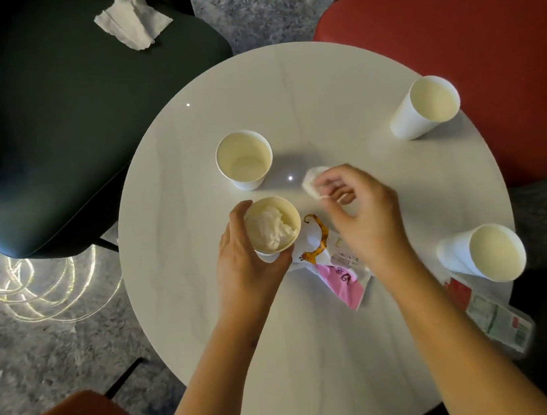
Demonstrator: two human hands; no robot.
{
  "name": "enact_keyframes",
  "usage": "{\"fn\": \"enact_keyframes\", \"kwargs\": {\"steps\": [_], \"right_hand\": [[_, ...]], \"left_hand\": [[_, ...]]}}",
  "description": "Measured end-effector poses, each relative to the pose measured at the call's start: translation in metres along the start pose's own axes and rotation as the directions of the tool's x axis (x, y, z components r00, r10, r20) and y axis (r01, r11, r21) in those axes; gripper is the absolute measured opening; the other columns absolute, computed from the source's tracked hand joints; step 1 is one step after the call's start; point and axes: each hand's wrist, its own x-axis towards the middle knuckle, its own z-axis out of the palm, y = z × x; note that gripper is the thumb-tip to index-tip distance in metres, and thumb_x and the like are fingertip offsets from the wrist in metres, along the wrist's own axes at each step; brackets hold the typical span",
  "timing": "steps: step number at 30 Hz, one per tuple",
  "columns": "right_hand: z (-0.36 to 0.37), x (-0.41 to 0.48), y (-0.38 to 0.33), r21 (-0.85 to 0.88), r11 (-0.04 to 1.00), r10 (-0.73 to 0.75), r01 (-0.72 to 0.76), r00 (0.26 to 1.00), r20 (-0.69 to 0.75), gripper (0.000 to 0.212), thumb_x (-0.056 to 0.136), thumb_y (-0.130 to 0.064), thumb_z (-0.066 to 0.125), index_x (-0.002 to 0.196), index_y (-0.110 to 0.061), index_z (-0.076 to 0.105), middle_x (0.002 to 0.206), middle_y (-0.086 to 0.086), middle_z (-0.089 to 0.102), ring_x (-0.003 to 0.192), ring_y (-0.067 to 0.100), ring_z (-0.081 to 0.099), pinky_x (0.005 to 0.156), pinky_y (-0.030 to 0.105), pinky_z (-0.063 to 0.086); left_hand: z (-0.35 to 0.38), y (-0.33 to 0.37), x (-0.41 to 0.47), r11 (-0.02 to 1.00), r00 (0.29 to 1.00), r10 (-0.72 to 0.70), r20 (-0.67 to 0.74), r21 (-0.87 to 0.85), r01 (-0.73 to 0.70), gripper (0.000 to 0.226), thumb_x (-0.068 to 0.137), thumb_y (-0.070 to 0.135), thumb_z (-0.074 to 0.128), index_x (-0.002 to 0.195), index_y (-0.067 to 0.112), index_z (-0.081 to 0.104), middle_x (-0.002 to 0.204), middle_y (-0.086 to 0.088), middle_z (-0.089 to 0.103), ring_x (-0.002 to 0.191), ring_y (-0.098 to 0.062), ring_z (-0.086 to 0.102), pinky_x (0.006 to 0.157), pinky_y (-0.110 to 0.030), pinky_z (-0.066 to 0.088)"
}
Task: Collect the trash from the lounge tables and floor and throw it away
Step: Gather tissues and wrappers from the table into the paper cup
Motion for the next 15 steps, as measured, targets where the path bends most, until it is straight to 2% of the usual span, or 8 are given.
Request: {"fn": "enact_keyframes", "kwargs": {"steps": [2, 4, 8, 10, 12, 13, 15], "right_hand": [[0.01, -0.012, -0.019, -0.003, 0.994, -0.106, 0.107, 0.99, 0.088, 0.021, 0.072, 0.002, 0.063, 0.087, -0.012, 0.066, 0.079, -0.011, 0.061, 0.077, 0.007, 0.053, 0.075, 0.015, 0.041], [0.02, -0.021, -0.027, -0.056, 0.982, -0.171, 0.181, 0.974, 0.149, 0.022, 0.069, 0.001, 0.067, 0.086, -0.012, 0.068, 0.079, -0.007, 0.065, 0.083, 0.013, 0.054, 0.079, 0.026, 0.042], [0.032, -0.028, -0.028, -0.067, 0.987, -0.128, 0.148, 0.962, 0.239, 0.025, 0.072, 0.007, 0.065, 0.093, -0.007, 0.066, 0.098, 0.004, 0.065, 0.088, 0.027, 0.061, 0.079, 0.036, 0.051], [0.035, -0.03, -0.026, -0.143, 0.978, -0.114, 0.155, 0.959, 0.259, 0.02, 0.075, 0.004, 0.063, 0.092, -0.007, 0.067, 0.093, 0.006, 0.068, 0.085, 0.029, 0.062, 0.081, 0.038, 0.051], [0.036, -0.032, -0.024, -0.25, 0.938, -0.165, 0.239, 0.945, 0.283, 0.01, 0.08, -0.006, 0.061, 0.085, -0.008, 0.069, 0.079, 0.005, 0.07, 0.076, 0.026, 0.063, 0.091, 0.036, 0.046], [0.036, -0.033, -0.024, -0.278, 0.921, -0.184, 0.274, 0.933, 0.31, 0.013, 0.084, -0.012, 0.057, 0.082, -0.009, 0.07, 0.077, 0.004, 0.071, 0.075, 0.024, 0.064, 0.097, 0.036, 0.04], [0.037, -0.034, -0.027, -0.319, 0.897, -0.162, 0.305, 0.9, 0.403, 0.03, 0.092, -0.025, 0.044, 0.084, -0.011, 0.07, 0.085, 0.002, 0.071, 0.092, 0.019, 0.064, 0.107, 0.041, 0.028]], "left_hand": [[-0.001, 0.001, -0.002, 1.0, 1.0, 0.008, 0.001, -0.013, -0.008, 0.064, 0.066, 0.024, 0.078, 0.12, 0.024, 0.043, 0.107, 0.014, 0.057, 0.097, -0.013, 0.056, 0.071, -0.011, 0.041], [-0.002, 0.001, -0.003, 0.999, 1.0, 0.018, 0.004, -0.034, -0.018, 0.063, 0.066, 0.023, 0.079, 0.118, 0.024, 0.044, 0.106, 0.013, 0.058, 0.096, -0.013, 0.057, 0.074, -0.018, 0.045], [-0.006, -0.003, -0.007, 1.0, 1.0, 0.015, 0.002, -0.028, -0.015, 0.064, 0.066, 0.023, 0.079, 0.119, 0.022, 0.043, 0.105, 0.01, 0.059, 0.095, -0.016, 0.058, 0.076, -0.028, 0.048], [-0.007, -0.006, -0.01, 0.999, 1.0, -0.001, 0.008, -0.035, 0.001, 0.065, 0.066, 0.022, 0.079, 0.12, 0.021, 0.044, 0.106, 0.008, 0.059, 0.096, -0.018, 0.058, 0.077, -0.029, 0.048], [-0.008, -0.008, -0.012, 1.0, 1.0, -0.008, 0.014, -0.029, 0.008, 0.066, 0.066, 0.022, 0.078, 0.122, 0.02, 0.043, 0.107, 0.007, 0.059, 0.098, -0.018, 0.057, 0.077, -0.025, 0.046], [-0.008, -0.009, -0.013, 1.0, 1.0, -0.012, 0.017, -0.019, 0.012, 0.066, 0.067, 0.023, 0.077, 0.123, 0.019, 0.043, 0.108, 0.007, 0.059, 0.098, -0.017, 0.057, 0.076, -0.021, 0.044], [-0.009, -0.01, -0.013, 1.0, 1.0, -0.013, 0.018, 0.008, 0.013, 0.063, 0.068, 0.022, 0.073, 0.123, 0.02, 0.042, 0.107, 0.007, 0.06, 0.097, -0.016, 0.057, 0.074, -0.015, 0.041]]}}
